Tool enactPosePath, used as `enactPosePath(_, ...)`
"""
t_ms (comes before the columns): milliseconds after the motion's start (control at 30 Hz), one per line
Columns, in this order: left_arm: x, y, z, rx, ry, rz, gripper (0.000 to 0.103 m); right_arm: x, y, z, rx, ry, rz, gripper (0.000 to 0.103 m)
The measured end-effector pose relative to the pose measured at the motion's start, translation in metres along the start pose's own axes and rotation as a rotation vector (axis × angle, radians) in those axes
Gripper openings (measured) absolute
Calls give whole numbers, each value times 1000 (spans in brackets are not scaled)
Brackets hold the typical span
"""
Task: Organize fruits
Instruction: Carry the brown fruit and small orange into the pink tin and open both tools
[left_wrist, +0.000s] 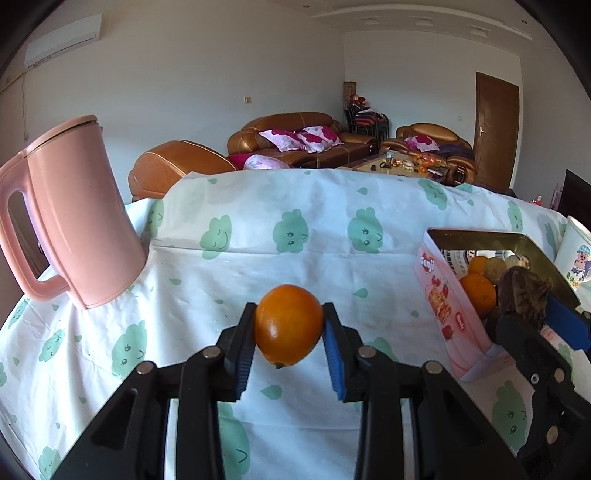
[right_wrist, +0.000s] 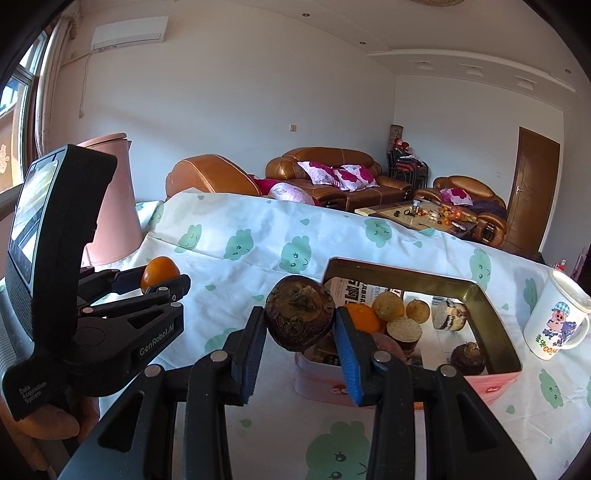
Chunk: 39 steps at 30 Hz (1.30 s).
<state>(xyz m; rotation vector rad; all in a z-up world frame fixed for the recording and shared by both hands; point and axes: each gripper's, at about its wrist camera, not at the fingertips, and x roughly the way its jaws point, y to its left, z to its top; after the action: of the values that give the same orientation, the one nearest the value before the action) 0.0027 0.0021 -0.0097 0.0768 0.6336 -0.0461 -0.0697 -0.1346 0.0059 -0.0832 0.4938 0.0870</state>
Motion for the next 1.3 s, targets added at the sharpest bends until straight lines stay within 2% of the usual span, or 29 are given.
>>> enactPosePath(433, -14, -52, -1, 46, -24, -104, 36, -12, -48, -5, 59, -12, -73, 40)
enactPosePath(767, -19, -101, 4, 96, -30, -193, 36, -20, -102, -10, 145, -13, -150, 40)
enactPosePath(900, -20, -120, 8, 114, -43, -214, 36, -24, -121, -10, 170, -23, -191, 40)
enactPosePath(1100, -10, -149, 19, 101, -19, -256, 36, -26, -142, -8, 171, -44, -264, 40)
enactPosePath(1300, 2, -170, 29, 87, -4, -258, 36, -21, -158, -2, 173, -51, -311, 40)
